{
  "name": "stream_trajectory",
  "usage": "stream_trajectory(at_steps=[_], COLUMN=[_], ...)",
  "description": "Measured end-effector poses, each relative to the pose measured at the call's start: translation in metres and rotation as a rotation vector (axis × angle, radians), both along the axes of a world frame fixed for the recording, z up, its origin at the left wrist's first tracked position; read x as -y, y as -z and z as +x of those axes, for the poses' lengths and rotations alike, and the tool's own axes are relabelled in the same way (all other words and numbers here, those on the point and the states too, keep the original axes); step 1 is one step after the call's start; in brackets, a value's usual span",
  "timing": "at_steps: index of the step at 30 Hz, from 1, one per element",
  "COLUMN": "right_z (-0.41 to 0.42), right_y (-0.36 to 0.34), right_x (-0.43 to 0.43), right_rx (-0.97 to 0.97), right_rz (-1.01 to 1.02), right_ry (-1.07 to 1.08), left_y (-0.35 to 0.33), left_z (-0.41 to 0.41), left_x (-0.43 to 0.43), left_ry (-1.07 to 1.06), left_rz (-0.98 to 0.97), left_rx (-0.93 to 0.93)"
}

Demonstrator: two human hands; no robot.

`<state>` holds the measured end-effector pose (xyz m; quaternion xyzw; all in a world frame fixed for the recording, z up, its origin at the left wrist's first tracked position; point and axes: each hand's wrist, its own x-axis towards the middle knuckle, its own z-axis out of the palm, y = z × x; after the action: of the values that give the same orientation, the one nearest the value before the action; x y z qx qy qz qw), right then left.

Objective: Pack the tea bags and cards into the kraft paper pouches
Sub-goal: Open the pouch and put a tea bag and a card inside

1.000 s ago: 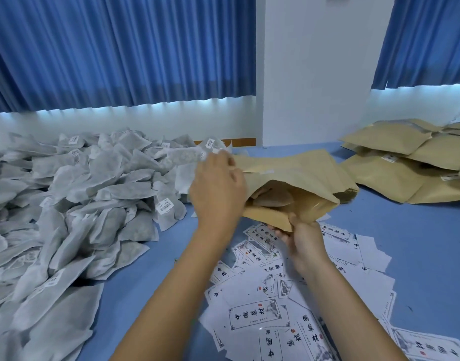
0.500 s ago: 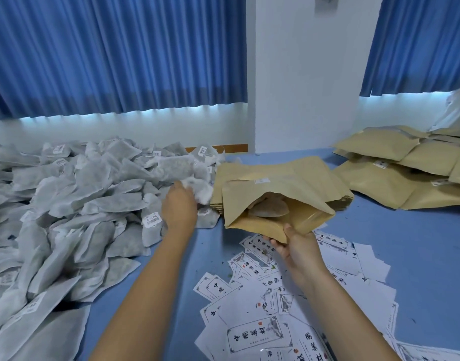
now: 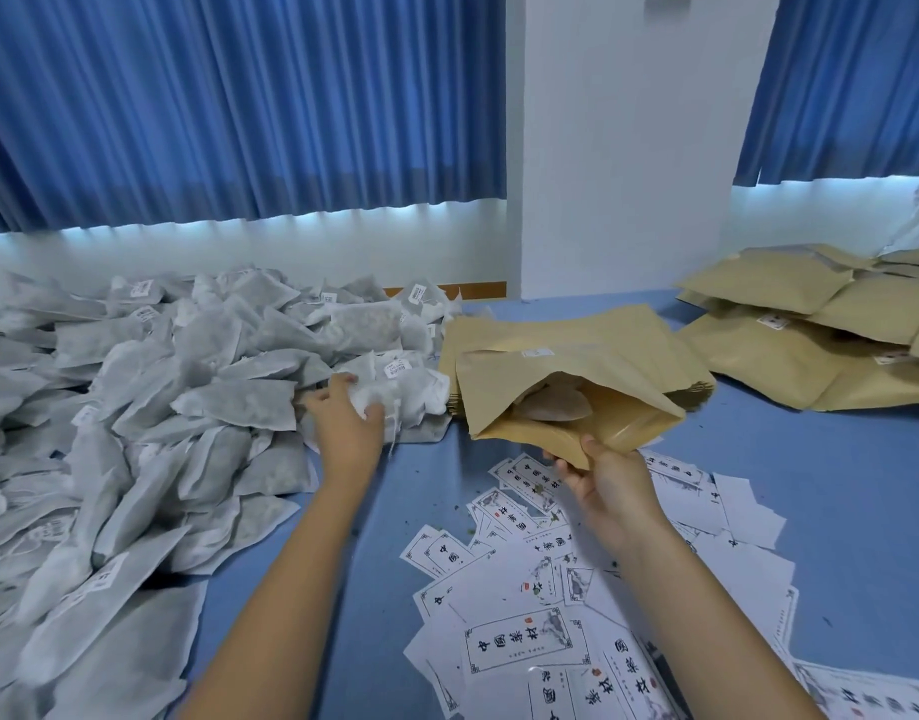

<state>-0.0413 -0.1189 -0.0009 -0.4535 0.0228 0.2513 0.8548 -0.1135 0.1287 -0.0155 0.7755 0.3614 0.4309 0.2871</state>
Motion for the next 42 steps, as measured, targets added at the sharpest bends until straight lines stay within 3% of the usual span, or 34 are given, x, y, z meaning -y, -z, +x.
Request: stream_trajectory(at_steps=[2, 6, 8, 11, 14, 16, 18, 21, 23, 25, 27, 30, 32, 34, 39, 42], right_z=[0.005, 0.01, 0.01, 0.012, 0.013, 0.015, 0.018, 0.021, 0.022, 0.021, 0.016, 0.009, 0.005, 0.003, -0.005, -0.001], right_y=[0.001, 0.002, 0.003, 0.004, 0.005, 0.005, 0.005, 0.004, 0.004, 0.006, 0.006, 0.004, 0.003, 0.003, 0.007, 0.006], right_x=[0.003, 0.004, 0.004, 0.004, 0.005, 0.006, 0.008, 0.008, 0.006, 0.004, 0.004, 0.004, 0.003, 0.003, -0.004, -0.006], right_rx=[-0.013, -0.02, -0.019, -0.024, -0.025, -0.015, 0.011, 0.05, 0.06, 0.079, 0.129, 0.16, 0.168, 0.174, 0.267, 0.303], right_rz=[0.002, -0.008, -0.014, -0.007, 0.014, 0.019, 0.005, -0.027, -0.047, -0.118, -0.183, -0.11, -0.069, -0.025, -0.142, -0.185], right_ry=[0.022, 0.043, 0.043, 0.046, 0.045, 0.056, 0.072, 0.098, 0.107, 0.095, 0.05, 0.047, 0.06, 0.069, 0.068, 0.004], left_y=[-0.002, 0.012, 0.017, 0.021, 0.022, 0.011, -0.009, -0.052, -0.069, -0.077, -0.081, -0.083, -0.082, -0.079, -0.056, -0.048], left_z=[0.0, -0.001, -0.005, -0.009, -0.008, -0.011, -0.017, -0.035, -0.042, -0.034, -0.018, 0.013, 0.035, 0.059, 0.094, 0.097], left_x=[0.008, 0.019, 0.027, 0.037, 0.05, 0.06, 0.064, 0.076, 0.093, 0.114, 0.137, 0.162, 0.172, 0.174, 0.145, 0.136], left_ry=[0.092, 0.323, 0.406, 0.349, 0.236, 0.201, 0.293, 0.865, 1.142, 1.199, 1.1, 0.897, 0.815, 0.733, 0.389, 0.347], left_rz=[0.084, 0.136, 0.058, -0.001, 0.156, 0.204, 0.053, -0.614, -0.797, -0.728, -0.62, -0.436, -0.233, -0.085, 0.028, 0.297], left_rx=[0.009, -0.45, -0.461, -0.487, -0.578, -0.512, -0.381, -0.223, -0.222, -0.244, -0.204, -0.06, -0.082, -0.206, -0.558, -0.788])
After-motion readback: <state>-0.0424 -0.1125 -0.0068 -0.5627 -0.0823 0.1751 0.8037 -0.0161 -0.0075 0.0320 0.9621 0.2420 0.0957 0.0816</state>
